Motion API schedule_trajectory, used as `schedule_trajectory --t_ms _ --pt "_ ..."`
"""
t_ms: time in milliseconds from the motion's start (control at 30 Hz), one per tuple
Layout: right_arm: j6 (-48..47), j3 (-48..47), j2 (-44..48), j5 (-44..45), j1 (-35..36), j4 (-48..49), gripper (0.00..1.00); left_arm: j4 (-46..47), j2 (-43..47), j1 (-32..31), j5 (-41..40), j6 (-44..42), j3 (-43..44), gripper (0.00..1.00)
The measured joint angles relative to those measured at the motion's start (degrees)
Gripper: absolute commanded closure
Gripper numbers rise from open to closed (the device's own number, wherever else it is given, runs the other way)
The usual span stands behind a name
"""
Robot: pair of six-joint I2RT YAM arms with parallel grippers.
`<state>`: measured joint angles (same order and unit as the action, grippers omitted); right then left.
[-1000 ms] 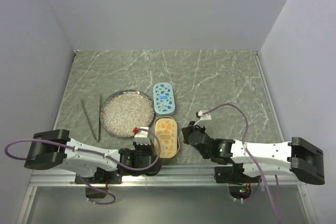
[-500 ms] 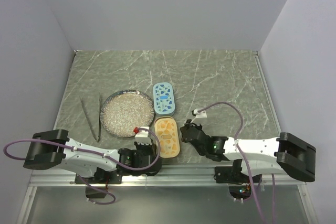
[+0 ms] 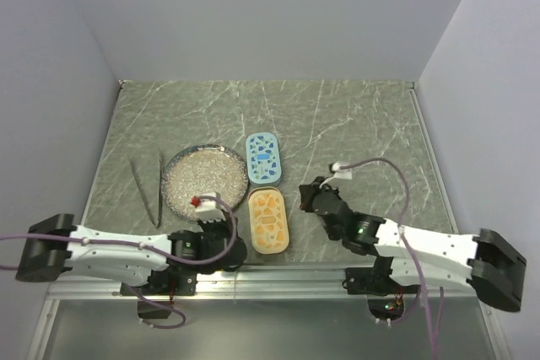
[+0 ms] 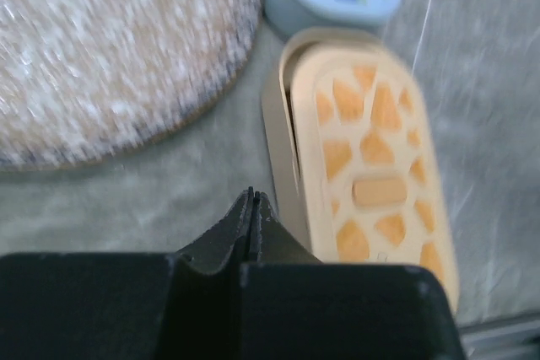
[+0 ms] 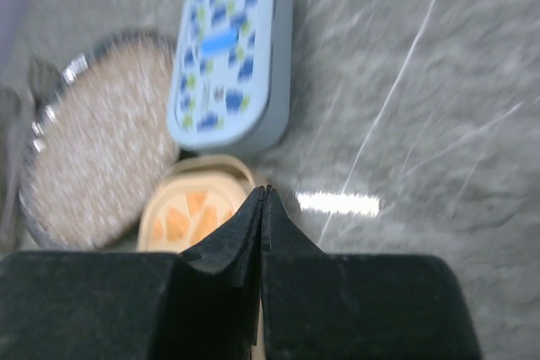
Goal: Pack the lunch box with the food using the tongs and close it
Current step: Put the lid back on the lunch box
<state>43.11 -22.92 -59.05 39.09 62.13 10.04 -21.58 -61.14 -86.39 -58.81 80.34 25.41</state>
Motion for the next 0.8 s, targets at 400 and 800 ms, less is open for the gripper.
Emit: schedule_trajectory --t_ms 400,800 --pt "-11.9 -1.4 16.9 1.3 -18.6 -0.3 0.98 15.7 14.5 27.0 -1.1 -27.8 0.6 0.99" --pt "-21.0 -4.4 24.5 -7.1 -33.2 0.7 0.34 25.8 18.2 51.3 10.3 -49.6 13.0 0.01"
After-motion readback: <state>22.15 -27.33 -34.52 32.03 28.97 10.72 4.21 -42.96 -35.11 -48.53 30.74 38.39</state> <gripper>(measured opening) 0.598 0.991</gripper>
